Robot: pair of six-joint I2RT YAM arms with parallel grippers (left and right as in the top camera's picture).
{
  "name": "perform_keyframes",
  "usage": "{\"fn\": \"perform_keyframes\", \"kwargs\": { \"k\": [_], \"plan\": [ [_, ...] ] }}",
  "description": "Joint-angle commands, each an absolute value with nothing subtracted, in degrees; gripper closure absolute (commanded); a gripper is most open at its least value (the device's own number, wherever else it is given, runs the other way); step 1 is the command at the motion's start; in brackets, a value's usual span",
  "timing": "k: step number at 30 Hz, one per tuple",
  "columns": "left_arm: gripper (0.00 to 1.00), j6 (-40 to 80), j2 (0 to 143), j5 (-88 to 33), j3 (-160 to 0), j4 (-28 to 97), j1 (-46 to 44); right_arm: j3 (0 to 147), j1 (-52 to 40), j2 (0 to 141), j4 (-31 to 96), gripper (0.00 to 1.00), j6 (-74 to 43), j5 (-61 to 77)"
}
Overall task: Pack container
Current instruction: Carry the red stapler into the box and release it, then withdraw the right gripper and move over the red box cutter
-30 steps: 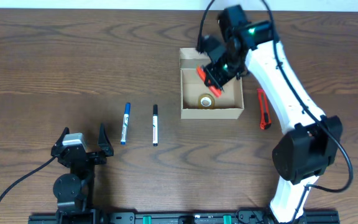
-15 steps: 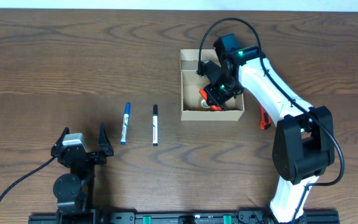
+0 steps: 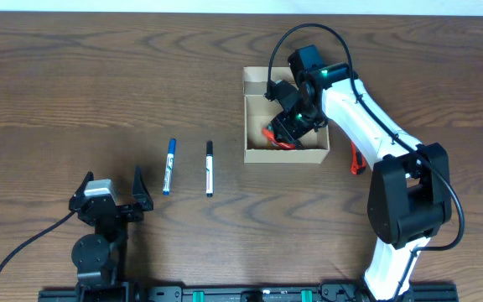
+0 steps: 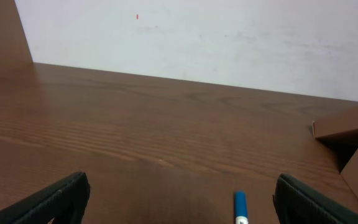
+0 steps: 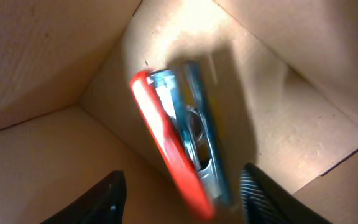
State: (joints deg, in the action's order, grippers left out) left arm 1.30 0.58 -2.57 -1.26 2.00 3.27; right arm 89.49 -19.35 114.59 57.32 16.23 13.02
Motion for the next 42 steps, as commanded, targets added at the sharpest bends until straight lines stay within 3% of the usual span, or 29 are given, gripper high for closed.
{"fn": "perform_keyframes", "kwargs": {
  "k": [1, 9, 16, 20, 31, 42],
  "plan": [
    [0.05, 1.30, 0.21, -1.48, -0.25, 4.34, 3.25, 89.41, -19.16, 113.56, 57.08, 0.47, 16.32, 12.84],
    [0.05, 1.32, 0.21, -1.48, -0.25, 4.34, 3.25, 94.00, -18.90, 113.54, 58.72, 0.47, 13.72, 8.23],
    [0.05, 1.30, 0.21, -1.48, -0.25, 4.34, 3.25, 114.15, -15.27, 113.54, 69.34, 0.36, 7.11, -8.16],
    [0.05, 1.32, 0.21, -1.48, -0.27, 4.34, 3.25, 121.08, -9.82, 113.45, 76.14, 0.33, 4.25, -10.13],
    [0.05, 1.32, 0.21, -1.48, -0.27, 4.34, 3.25, 120.18, 6.59, 113.23, 83.88, 0.29, 1.48, -1.98],
    [0.05, 1.32, 0.21, -1.48, -0.25, 4.34, 3.25, 100.64, 6.31, 113.23, 74.67, 0.28, 6.79, 5.52]
  ]
}}
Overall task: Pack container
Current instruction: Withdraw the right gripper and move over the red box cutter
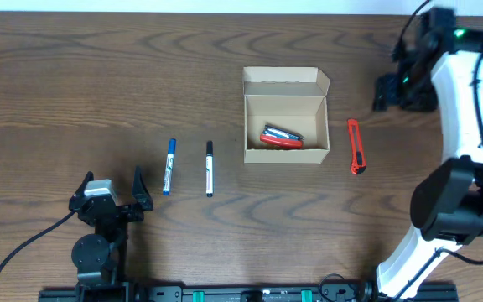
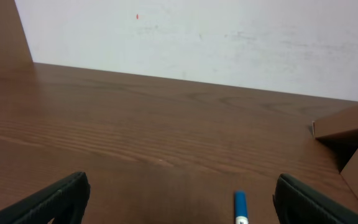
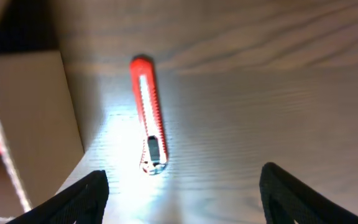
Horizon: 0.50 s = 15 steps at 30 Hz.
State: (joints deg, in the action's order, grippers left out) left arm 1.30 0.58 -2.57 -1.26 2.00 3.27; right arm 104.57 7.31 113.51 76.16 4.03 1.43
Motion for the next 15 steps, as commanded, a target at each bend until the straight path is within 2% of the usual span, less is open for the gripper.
{"fn": "perform_keyframes", "kwargs": {
  "k": [1, 15],
  "plan": [
    [0.05, 1.32, 0.21, -1.48, -0.25, 4.34, 3.25, 98.65, 6.22, 113.23, 73.17, 0.28, 7.46, 6.35],
    [0.05, 1.32, 0.21, -1.48, -0.25, 4.34, 3.25, 81.28, 6.17, 113.23, 58.08, 0.27, 9.76, 9.30]
  ]
}}
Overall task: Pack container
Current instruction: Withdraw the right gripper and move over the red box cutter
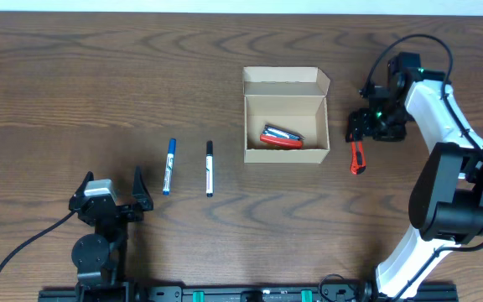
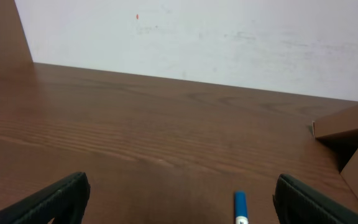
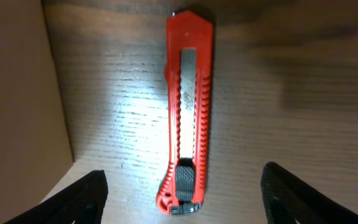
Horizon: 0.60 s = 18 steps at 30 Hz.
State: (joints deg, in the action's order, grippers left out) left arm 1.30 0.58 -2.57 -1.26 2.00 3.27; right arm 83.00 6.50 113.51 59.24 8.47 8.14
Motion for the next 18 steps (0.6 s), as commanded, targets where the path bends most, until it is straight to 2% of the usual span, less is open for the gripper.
{"fn": "perform_keyframes", "kwargs": {
  "k": [1, 18],
  "plan": [
    [0.05, 1.30, 0.21, -1.48, -0.25, 4.34, 3.25, 80.68, 6.17, 113.23, 57.58, 0.27, 9.76, 9.30],
    [0.05, 1.32, 0.21, -1.48, -0.25, 4.34, 3.25, 77.34, 6.20, 113.25, 53.67, 0.24, 9.91, 9.28]
  ]
}}
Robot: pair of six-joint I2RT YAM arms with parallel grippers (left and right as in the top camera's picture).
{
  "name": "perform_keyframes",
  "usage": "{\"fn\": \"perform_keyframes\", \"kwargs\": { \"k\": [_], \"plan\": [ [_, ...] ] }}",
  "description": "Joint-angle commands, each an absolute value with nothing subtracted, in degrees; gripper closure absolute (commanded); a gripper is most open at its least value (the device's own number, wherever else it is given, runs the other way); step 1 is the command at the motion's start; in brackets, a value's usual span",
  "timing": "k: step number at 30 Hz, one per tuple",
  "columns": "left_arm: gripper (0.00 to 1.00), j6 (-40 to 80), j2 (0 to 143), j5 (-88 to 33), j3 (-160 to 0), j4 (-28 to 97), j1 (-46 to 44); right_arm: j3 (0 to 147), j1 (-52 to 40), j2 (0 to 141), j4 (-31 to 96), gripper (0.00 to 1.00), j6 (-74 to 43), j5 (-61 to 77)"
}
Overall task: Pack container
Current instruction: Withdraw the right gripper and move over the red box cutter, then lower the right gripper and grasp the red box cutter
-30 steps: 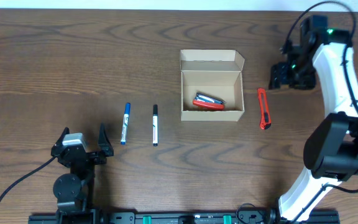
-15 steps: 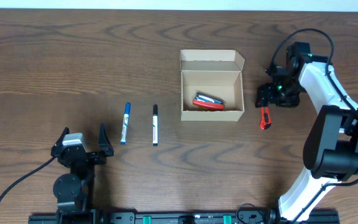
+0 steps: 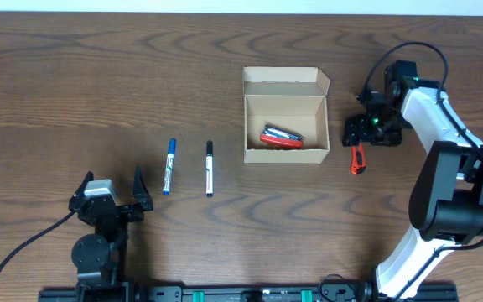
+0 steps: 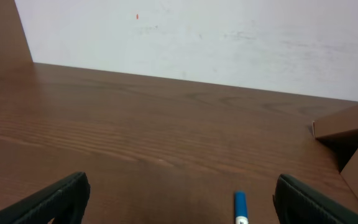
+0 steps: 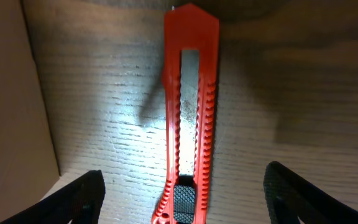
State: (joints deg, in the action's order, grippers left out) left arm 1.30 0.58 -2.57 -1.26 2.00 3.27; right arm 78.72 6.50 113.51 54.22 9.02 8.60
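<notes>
An open cardboard box [image 3: 285, 116] stands mid-table with a red and blue stapler [image 3: 282, 137] lying inside. A red utility knife [image 3: 357, 158] [image 5: 189, 112] lies on the wood just right of the box. My right gripper [image 3: 360, 131] [image 5: 182, 202] hangs open over the knife, its fingers [image 5: 82, 193] spread either side of the knife's lower end, not touching it. A blue marker [image 3: 168, 167] [image 4: 241, 208] and a black marker [image 3: 209, 169] lie left of the box. My left gripper [image 3: 114, 195] [image 4: 180, 199] rests open near the front edge, empty.
The box's side wall [image 5: 8, 93] stands close to the left of the knife. The box's flap [image 4: 344, 121] shows at the right of the left wrist view. A white wall lies beyond the far table edge.
My right gripper has come slightly closer over the red knife, which now fills more of the wrist view. The left arm, the markers and the box are unchanged.
My right gripper was inside the box with the stapler between its fingers. Then it was open at the far right, the stapler left in the box. Then it stood open over the red knife beside the box, and it is a little closer now.
</notes>
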Motion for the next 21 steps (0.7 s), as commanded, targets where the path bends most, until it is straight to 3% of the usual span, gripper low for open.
{"fn": "perform_keyframes", "kwargs": {
  "k": [1, 21],
  "plan": [
    [0.05, 1.32, 0.21, -1.48, -0.25, 4.34, 3.25, 77.08, 6.17, 113.25, 53.39, 0.24, 9.91, 9.30],
    [0.05, 1.32, 0.21, -1.48, -0.25, 4.34, 3.25, 76.29, 6.15, 113.25, 51.20, 0.24, 7.09, 3.20]
  ]
}}
